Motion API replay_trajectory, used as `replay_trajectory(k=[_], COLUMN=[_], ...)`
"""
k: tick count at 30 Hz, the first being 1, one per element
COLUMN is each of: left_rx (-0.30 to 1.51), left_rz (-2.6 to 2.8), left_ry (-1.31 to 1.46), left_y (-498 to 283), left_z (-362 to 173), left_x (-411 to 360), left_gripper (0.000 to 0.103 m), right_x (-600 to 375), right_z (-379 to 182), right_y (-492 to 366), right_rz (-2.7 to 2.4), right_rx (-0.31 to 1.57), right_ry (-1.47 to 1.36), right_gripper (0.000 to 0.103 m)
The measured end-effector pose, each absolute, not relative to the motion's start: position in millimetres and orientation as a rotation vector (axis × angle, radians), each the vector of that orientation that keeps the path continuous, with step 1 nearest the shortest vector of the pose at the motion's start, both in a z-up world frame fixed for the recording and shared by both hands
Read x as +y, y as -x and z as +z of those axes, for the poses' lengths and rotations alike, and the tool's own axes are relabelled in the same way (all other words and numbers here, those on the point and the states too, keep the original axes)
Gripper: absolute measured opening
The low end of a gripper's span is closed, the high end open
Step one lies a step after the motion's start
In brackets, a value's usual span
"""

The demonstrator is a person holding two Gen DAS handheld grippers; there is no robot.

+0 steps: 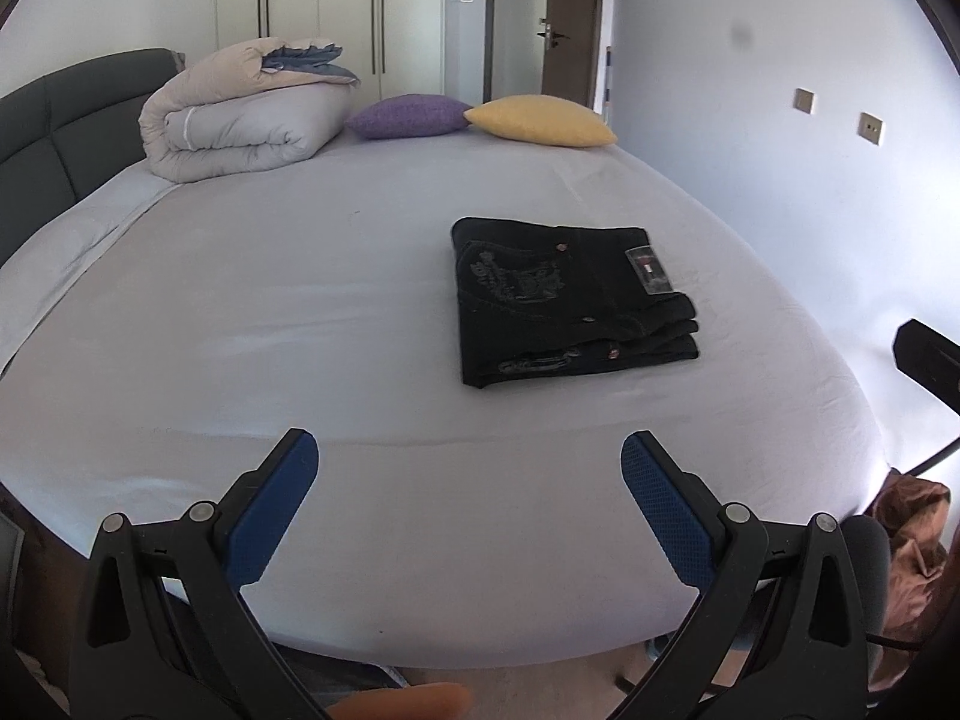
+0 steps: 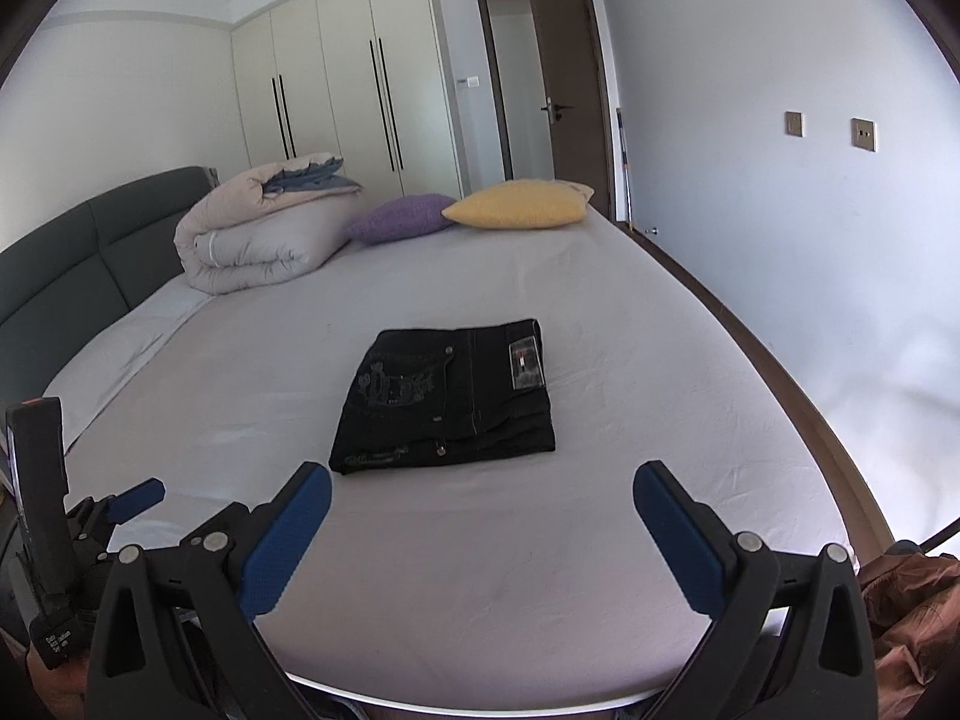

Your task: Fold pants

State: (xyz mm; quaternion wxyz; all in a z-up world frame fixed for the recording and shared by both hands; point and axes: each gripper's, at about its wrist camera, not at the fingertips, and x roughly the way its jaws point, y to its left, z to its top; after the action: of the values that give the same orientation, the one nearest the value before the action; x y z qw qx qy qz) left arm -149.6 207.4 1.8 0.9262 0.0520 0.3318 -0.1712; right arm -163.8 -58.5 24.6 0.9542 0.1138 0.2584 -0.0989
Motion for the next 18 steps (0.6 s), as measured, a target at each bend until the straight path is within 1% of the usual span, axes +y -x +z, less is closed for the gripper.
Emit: replay_trajectory(k=[18], left_rx=[0.695], left_rz=[-0.286], left_ry=[-0.083], left_y=[131.6], left_z=[-12.3], left_x=[222.8], left_gripper=[0.103], right_x=[-49.5], right_z=[3.0], right_y=[147.2], right_rz=[-0.196], right_rx=[0.625], right_ry=[-0.209], right_gripper=[0.103])
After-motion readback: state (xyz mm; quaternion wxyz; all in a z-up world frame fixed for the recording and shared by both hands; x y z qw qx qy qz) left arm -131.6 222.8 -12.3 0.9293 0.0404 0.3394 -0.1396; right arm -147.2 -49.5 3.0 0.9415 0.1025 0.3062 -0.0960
